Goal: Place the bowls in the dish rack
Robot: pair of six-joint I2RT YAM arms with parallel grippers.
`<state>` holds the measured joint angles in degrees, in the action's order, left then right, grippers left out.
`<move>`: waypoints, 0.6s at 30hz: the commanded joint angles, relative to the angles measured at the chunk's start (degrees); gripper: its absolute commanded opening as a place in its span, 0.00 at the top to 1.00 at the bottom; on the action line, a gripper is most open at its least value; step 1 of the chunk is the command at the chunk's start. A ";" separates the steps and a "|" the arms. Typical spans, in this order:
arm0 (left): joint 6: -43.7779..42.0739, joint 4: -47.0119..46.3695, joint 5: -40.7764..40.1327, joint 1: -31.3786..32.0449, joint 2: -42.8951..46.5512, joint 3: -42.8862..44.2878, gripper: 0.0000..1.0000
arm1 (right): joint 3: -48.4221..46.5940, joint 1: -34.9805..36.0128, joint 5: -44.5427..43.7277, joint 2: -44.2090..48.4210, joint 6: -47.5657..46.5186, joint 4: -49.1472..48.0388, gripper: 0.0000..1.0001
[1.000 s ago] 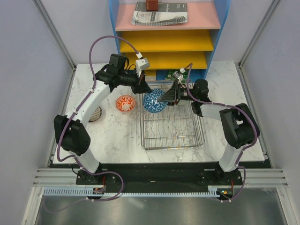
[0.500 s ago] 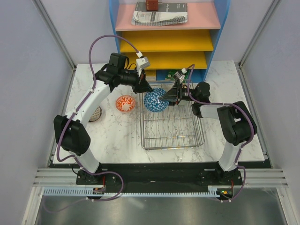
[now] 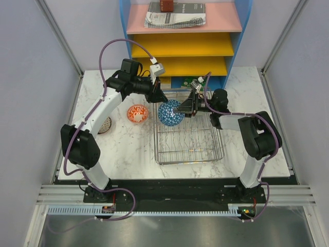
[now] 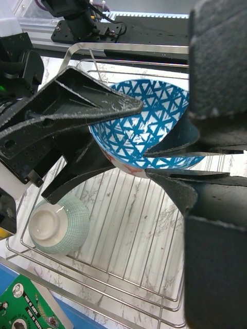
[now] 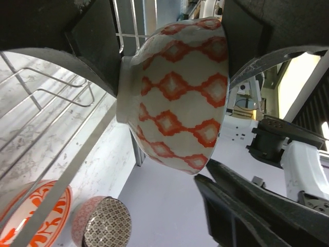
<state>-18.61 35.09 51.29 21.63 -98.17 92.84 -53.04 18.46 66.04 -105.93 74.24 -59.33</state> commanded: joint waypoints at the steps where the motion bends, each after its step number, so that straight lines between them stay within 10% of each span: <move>1: 0.77 0.24 1.71 0.35 -0.44 0.94 0.80 | -1.19 -0.18 -2.05 3.71 -9.71 8.07 0.94; 18: 2.87 0.33 -3.74 -1.93 3.07 -0.90 0.67 | -10.68 -0.35 -13.90 7.40 -40.20 49.90 1.00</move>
<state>-18.35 35.46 49.50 21.23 -98.67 92.42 -58.70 18.46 56.51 -102.72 44.42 -19.44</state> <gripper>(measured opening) 0.265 0.730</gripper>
